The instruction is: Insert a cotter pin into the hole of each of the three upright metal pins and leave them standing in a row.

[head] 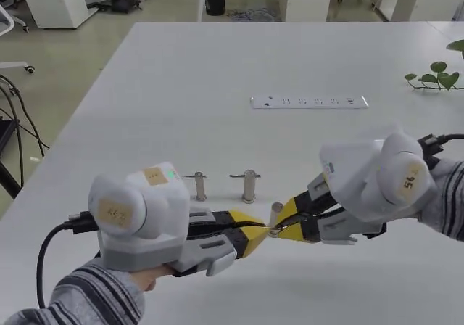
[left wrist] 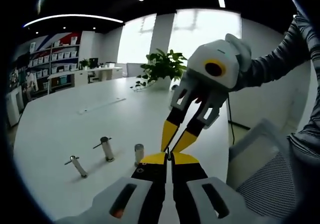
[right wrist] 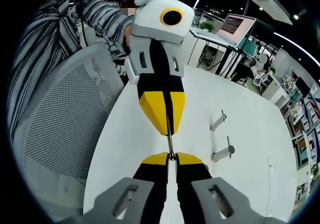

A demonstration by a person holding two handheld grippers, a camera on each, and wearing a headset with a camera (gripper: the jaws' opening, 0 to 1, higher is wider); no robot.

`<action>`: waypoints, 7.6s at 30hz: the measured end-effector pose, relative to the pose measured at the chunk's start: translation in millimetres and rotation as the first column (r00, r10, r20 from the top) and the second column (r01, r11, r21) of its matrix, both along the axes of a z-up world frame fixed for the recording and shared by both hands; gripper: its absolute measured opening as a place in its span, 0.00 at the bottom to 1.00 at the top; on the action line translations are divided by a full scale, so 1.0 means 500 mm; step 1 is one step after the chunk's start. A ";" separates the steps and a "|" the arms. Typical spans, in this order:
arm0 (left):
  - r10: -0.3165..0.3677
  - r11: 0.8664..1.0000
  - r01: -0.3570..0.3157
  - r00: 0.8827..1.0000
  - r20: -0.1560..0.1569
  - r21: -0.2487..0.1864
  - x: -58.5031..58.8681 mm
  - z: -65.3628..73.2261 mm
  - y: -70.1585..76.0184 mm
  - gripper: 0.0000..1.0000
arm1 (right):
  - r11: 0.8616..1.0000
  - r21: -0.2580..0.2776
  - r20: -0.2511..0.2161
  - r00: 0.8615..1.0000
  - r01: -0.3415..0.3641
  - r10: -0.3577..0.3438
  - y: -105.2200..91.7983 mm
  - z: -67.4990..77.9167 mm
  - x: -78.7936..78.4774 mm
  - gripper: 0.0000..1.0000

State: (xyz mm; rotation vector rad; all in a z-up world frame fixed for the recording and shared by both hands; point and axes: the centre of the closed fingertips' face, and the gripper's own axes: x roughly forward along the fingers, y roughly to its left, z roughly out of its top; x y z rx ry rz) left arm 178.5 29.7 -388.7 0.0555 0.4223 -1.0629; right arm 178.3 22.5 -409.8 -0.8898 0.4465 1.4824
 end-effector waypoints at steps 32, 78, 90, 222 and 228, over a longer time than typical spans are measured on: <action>0.035 0.994 -0.036 0.999 0.014 0.100 0.010 -0.049 -0.018 0.25 | 0.996 -0.006 0.019 0.996 0.089 -0.089 -0.049 -0.020 0.031 0.00; 0.054 0.990 -0.055 0.999 0.009 0.128 0.004 -0.068 0.000 0.00 | 0.970 0.222 -0.222 0.974 0.100 -0.050 0.026 0.067 -0.026 0.00; -0.033 0.986 0.027 0.999 0.034 0.167 -0.015 -0.064 -0.004 0.00 | 0.993 0.097 -0.131 0.990 0.070 -0.057 -0.004 0.036 -0.024 0.00; 0.287 0.945 -0.282 0.958 -0.007 0.165 0.169 -0.182 -0.066 0.20 | 0.962 -0.025 -0.097 0.957 0.272 -0.273 -0.115 -0.090 0.125 0.00; 0.292 0.944 -0.284 0.956 -0.026 0.168 0.170 -0.190 -0.067 0.16 | 0.962 -0.014 -0.096 0.958 0.272 -0.272 -0.111 -0.089 0.125 0.00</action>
